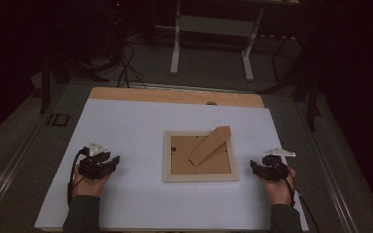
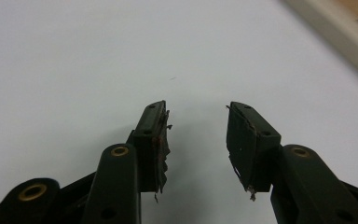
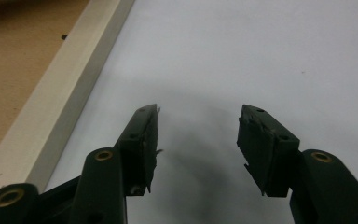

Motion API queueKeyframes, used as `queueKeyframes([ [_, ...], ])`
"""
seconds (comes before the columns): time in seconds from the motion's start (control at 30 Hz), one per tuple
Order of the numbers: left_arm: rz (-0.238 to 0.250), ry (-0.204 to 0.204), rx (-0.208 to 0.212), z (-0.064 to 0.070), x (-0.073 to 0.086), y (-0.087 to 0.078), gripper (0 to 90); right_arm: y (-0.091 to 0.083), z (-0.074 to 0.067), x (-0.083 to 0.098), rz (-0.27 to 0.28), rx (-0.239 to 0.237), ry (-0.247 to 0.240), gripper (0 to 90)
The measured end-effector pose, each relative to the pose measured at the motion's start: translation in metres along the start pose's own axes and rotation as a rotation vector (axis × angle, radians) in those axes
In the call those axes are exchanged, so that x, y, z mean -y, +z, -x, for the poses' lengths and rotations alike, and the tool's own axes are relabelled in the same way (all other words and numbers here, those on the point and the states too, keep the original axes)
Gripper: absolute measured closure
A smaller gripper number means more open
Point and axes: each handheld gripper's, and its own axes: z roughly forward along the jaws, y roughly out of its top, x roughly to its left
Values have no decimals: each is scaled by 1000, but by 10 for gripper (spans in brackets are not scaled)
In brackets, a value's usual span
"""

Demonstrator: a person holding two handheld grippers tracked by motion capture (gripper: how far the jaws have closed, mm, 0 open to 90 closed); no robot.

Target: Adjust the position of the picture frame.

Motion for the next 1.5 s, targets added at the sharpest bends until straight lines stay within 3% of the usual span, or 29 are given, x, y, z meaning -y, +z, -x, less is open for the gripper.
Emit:
queueKeyframes([
  [0.03, 2, 8, 7, 2, -1, 0, 592, 0, 0, 0, 6, -9, -1, 530],
  [0.07, 4, 31, 6, 7, -2, -1, 597, -2, 0, 1, 21, -31, -3, 622],
  [0.2, 8, 48, 18, 11, -2, -1, 621, -7, -2, 1, 60, -34, -13, 704],
  [0.4, 21, 77, 32, 20, -5, -3, 619, -8, -4, 0, 70, -21, -13, 710],
  [0.63, 23, 54, 70, 26, -6, -1, 599, -10, -9, -1, 101, -42, -3, 758],
  [0.77, 23, 67, 82, 30, -7, -1, 604, -8, -14, -2, 102, -45, -4, 804],
  [0.9, 37, 70, 85, 33, -7, 0, 598, -5, -19, -2, 93, -73, -16, 880],
  [0.97, 46, 65, 91, 34, -7, 0, 579, -3, -21, -2, 92, -108, 0, 897],
  [1.5, 54, 88, 136, 43, -9, -1, 564, 9, -35, 0, 36, -182, -33, 900],
])
